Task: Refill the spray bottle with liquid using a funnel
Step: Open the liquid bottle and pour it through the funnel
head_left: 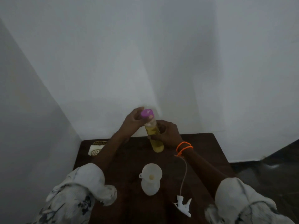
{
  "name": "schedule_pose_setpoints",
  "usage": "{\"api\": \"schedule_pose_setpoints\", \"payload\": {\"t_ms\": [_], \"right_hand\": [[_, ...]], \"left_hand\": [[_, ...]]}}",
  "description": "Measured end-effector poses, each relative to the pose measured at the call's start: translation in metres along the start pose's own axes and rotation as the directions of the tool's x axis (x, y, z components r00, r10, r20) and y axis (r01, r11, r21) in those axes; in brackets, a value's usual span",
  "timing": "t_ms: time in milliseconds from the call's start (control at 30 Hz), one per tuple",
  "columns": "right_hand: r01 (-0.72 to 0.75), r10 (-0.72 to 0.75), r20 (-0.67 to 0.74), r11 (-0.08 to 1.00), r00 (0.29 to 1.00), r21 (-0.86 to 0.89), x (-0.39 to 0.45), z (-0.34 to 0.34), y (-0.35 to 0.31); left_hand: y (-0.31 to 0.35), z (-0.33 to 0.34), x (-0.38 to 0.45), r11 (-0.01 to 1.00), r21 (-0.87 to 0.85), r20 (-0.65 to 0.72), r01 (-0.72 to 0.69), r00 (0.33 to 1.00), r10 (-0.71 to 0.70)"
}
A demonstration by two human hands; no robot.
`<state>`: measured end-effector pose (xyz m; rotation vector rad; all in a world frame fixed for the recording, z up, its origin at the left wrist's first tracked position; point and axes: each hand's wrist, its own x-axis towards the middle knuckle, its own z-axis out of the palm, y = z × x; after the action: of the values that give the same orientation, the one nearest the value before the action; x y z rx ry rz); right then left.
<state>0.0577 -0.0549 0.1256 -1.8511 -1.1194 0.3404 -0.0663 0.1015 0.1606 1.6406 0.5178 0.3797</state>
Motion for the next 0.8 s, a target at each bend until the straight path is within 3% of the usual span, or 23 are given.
{"api": "schedule_pose_setpoints", "payload": {"t_ms": [100,167,400,500,567,667,733,800], "right_hand": [[-0.02,0.018,0.027,0.998,0.999,0.053,-0.005,-0.014,-0.01],[-0.035,0.03,0.056,0.995,0.998,0.088,-0.007,-0.023,-0.015],[-0.014,0.013,-0.024,1.0,1.0,-0.005,-0.012,-0.027,-0.029],[-0.021,0.019,-0.034,0.999,0.999,-0.047,-0.016,-0.027,-0.03],[-0.016,0.015,-0.024,0.999,1.0,-0.043,-0.019,-0.029,-0.03],[0.003,-0.003,-0.008,0.999,1.0,-0.046,-0.022,-0.032,-0.031],[-0.009,0.009,-0.006,1.0,1.0,-0.024,-0.024,-0.033,-0.032],[-0.017,0.017,-0.003,1.0,1.0,-0.013,-0.025,-0.033,-0.032]], "left_hand": [[0.019,-0.007,-0.004,0.993,-0.106,0.173,-0.059,0.982,0.077],[0.029,-0.008,-0.007,0.991,-0.071,0.202,-0.115,0.971,0.127],[0.052,0.018,-0.02,0.99,0.055,-0.192,-0.128,0.972,0.136],[0.059,0.028,-0.025,0.973,0.2,-0.275,-0.113,0.947,0.166],[0.062,0.03,-0.025,0.965,0.232,-0.219,-0.125,0.96,0.177],[0.064,0.02,-0.021,0.995,-0.001,0.058,-0.096,0.994,0.096],[0.061,0.01,-0.019,0.99,-0.093,0.215,-0.107,0.969,0.125],[0.059,0.006,-0.019,0.985,-0.077,0.2,-0.153,0.966,0.166]]}}
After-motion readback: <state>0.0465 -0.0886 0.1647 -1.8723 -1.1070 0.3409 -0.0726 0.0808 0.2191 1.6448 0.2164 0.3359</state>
